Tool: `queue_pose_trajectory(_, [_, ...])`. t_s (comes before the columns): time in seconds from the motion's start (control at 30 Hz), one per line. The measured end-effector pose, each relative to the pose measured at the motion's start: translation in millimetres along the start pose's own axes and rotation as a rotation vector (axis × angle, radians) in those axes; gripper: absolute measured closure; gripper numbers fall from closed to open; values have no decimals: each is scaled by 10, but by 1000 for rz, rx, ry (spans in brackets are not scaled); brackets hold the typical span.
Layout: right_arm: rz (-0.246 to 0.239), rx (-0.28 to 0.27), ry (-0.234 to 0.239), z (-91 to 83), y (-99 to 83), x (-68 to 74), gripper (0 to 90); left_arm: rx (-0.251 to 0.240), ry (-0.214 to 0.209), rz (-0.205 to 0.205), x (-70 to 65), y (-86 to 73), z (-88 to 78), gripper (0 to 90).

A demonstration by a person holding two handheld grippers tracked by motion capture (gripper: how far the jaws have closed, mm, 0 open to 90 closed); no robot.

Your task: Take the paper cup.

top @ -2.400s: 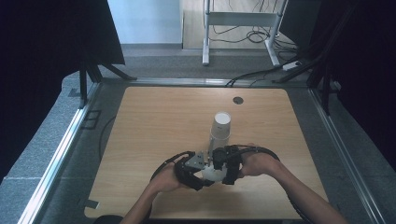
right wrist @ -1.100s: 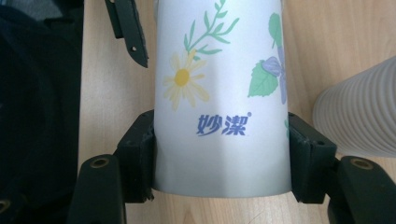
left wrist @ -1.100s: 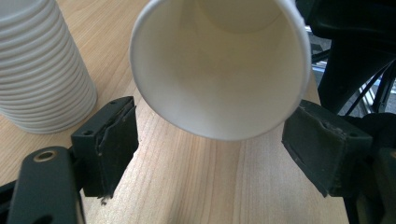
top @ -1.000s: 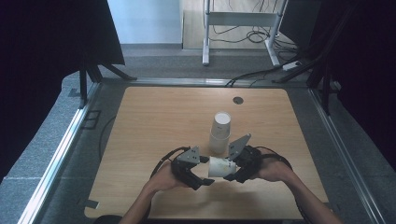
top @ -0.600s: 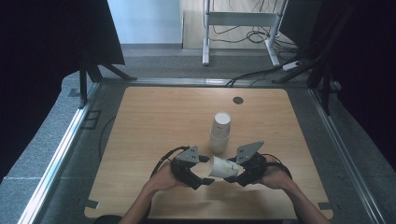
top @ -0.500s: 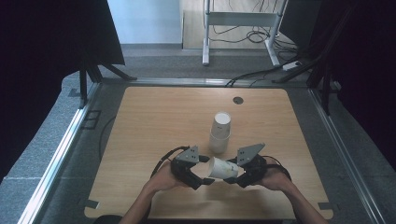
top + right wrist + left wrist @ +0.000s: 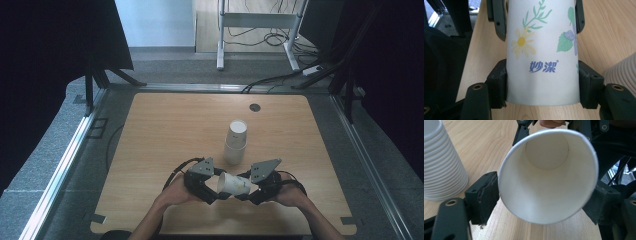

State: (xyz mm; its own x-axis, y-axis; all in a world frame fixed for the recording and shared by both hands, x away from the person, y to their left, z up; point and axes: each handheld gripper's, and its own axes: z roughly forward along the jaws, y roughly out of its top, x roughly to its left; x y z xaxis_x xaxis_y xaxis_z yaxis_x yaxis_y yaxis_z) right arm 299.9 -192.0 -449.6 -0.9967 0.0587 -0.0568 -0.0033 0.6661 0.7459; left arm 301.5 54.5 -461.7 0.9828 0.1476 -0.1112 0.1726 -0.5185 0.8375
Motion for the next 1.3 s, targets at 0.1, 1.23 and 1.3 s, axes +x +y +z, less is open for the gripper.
queue_pose_trajectory(0.1, [-3,-11,5,4,14,-3,369,0,-2,5,-3,-2,0,232])
queue_pose_trajectory(1.23, [34,50,43,67,8,-74,299,-46,-2,28,-15,-15,-42,378])
queue_pose_trajectory(1.3, [38,60,41,41,13,-76,271,-42,5,27,-11,-17,-50,378])
